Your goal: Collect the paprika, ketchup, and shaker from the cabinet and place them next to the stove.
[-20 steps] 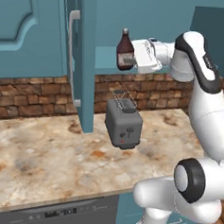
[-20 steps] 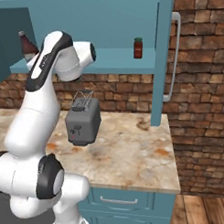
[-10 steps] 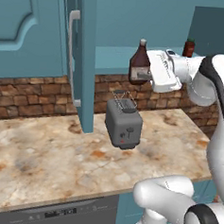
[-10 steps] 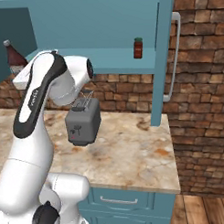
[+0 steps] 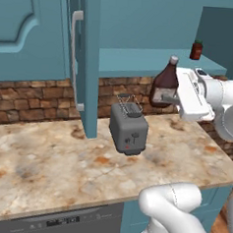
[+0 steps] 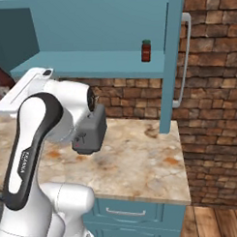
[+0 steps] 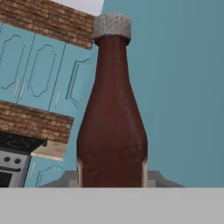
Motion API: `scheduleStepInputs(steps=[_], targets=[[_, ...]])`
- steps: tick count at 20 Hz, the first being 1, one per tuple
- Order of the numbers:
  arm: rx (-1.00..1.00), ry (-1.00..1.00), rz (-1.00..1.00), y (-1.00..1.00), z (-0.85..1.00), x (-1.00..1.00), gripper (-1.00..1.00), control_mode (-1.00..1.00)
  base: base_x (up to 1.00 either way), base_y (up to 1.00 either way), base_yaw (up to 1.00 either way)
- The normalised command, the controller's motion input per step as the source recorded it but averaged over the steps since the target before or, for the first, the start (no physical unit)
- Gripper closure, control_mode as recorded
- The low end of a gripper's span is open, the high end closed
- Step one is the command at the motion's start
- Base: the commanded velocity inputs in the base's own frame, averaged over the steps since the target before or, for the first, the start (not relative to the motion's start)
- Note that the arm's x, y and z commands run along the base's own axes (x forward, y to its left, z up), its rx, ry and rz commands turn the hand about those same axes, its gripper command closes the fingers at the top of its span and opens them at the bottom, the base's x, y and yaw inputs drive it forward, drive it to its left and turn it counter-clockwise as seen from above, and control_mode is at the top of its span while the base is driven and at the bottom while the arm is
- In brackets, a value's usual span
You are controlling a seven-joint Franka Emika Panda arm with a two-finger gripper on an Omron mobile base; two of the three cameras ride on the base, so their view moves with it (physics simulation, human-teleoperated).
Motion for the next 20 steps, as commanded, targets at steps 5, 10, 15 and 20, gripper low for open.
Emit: scheduleStepInputs(steps=[5,10,15,20], targets=[[0.02,-0.01,0.0,-0.06,0.0,-0.72,1.0,-1.0,0.0,0.0,0.0],[0.0,-0.01,0.0,0.0,-0.02,-0.65,1.0,-1.0,0.0,0.0,0.0],[0.0,0.0,0.0,0.0,0.0,0.0,1.0,1.0,-0.66,0.11,0.03],[0.0,0.0,0.0,0.0,0.0,0.0,1.0,1.0,-0.49,0.57,0.13]])
